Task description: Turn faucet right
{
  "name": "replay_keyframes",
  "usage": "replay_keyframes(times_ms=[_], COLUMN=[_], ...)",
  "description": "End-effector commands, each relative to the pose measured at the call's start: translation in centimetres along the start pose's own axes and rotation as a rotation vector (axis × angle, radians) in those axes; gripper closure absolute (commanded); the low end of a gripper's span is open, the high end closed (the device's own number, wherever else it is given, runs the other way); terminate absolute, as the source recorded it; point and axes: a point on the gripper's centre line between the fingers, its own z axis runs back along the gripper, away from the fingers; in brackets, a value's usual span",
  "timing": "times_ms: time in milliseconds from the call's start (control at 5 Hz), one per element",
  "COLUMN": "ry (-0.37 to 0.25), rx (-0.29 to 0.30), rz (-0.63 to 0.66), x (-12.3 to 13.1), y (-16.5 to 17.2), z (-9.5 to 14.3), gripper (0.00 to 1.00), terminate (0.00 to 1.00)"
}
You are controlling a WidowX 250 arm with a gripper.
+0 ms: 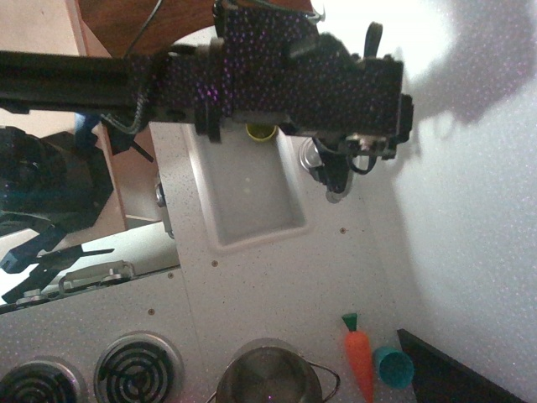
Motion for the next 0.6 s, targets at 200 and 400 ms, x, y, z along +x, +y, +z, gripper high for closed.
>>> replay_keyframes(times_ms=[200,400], ry=[-0.128,-0.128], rx=[0.010,0.010], rz=[0.141,0.141], x=[-4.3,-4.3], y=[4.9,4.9], z=[5.2,5.2], gripper=[0.00,0.00], terminate=[0.00,1.00])
